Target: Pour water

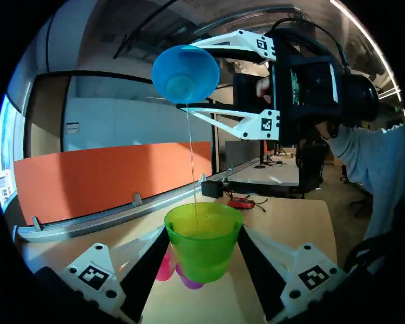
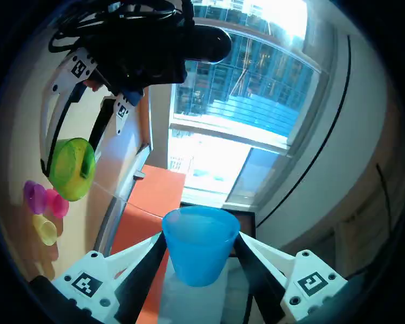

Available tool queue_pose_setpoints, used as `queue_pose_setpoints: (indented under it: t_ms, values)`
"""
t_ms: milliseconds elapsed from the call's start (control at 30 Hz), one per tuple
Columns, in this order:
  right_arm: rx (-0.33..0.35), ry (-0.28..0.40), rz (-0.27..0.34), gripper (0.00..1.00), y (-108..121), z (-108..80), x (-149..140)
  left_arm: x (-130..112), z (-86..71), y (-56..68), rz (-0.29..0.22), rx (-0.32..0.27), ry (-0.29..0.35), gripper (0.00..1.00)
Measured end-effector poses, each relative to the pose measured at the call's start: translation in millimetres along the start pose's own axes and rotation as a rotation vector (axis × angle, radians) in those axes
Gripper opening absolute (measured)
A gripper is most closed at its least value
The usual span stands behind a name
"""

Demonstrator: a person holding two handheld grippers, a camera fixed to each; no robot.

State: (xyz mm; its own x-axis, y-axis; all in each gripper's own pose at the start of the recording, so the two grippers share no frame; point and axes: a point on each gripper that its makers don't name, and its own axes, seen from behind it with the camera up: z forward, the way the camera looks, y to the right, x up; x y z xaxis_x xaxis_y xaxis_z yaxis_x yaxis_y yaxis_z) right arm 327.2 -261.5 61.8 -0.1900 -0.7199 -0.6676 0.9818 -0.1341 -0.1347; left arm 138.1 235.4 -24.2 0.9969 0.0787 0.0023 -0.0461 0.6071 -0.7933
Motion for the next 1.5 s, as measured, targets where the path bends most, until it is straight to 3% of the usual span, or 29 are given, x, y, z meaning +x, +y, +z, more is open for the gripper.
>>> queue_pose_setpoints:
  t_ms: [167,367,500,600,833,1200,1500]
  values:
    - [0.001,0.005,-0.022,0.89,-2,0.6,4,0,1.1,-0.9,-0.003,0.001,0.003,0.85]
    - [0.000,0.009,0.001,0.89,-4,-0.6,5,1,0.9,-0.8,-0.001,0.003,0.005,0.85]
    - [-0.009,0.005,0.041,0.89,-4,-1.2,2,2,0.7,-1.3,0.001,0.005,0.008,0.85]
    - [-0.015,0.004,0.107,0.89,-7,-2.4,1,3,-0.5,-2.7,0.005,0.009,0.011,0.85]
    - [-0.030,0.008,0.357,0.89,-15,-6.7,-2,6,-2.4,-6.2,0.011,0.016,0.015,0.85]
    - [-0.045,0.009,0.856,0.89,-28,-19.6,0,8,-4.5,-10.6,0.018,0.027,0.017,0.85]
    - [0.012,0.036,1.251,0.89,-41,-28.3,23,11,-6.9,-15.5,0.020,0.033,0.022,0.85]
